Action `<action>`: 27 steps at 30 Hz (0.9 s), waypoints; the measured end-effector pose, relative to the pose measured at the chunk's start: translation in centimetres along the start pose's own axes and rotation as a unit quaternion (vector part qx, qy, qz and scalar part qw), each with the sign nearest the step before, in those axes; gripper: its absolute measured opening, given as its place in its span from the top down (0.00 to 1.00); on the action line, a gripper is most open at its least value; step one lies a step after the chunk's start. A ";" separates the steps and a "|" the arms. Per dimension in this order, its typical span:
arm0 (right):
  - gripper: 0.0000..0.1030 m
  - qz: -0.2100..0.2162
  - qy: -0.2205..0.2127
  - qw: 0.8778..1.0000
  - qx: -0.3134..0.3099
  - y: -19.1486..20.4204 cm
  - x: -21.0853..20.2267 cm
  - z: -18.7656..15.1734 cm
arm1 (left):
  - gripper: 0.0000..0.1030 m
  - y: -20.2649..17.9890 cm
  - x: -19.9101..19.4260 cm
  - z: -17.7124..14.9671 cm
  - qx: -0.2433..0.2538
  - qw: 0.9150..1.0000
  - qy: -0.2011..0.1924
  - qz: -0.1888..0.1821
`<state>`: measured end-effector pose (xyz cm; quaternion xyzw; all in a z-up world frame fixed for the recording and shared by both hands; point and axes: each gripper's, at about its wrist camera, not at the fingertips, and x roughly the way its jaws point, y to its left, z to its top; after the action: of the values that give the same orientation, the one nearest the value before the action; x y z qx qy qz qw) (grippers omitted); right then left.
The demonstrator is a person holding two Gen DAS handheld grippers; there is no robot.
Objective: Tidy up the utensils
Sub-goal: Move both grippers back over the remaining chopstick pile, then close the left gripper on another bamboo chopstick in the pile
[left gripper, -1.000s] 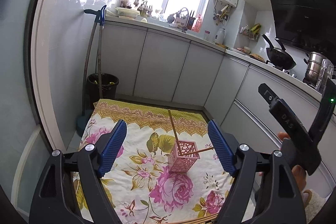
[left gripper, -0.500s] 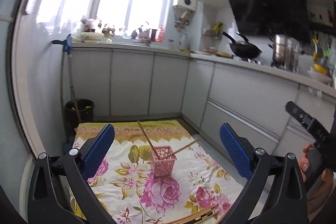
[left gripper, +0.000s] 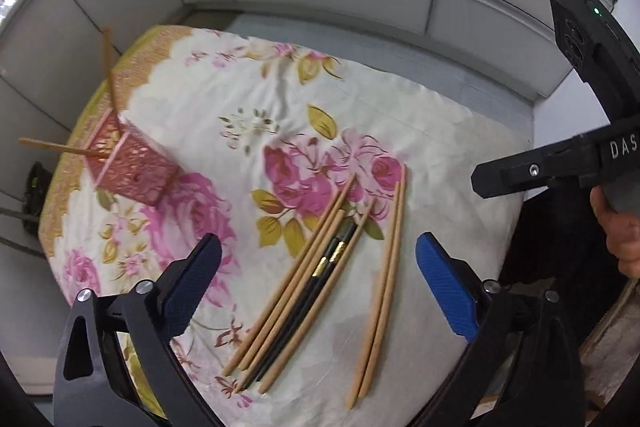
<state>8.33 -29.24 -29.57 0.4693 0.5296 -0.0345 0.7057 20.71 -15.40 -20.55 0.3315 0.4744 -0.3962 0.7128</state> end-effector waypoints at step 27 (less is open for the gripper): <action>0.06 0.105 0.103 0.989 0.035 -2.0 2.7 2.0 | 0.84 2.0 12.4 3.3 0.058 0.976 0.201 -0.061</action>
<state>9.82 -30.50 -32.98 0.5474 0.5459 0.0697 0.6305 26.72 -20.35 -30.94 0.4155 0.6039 -0.3908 0.5568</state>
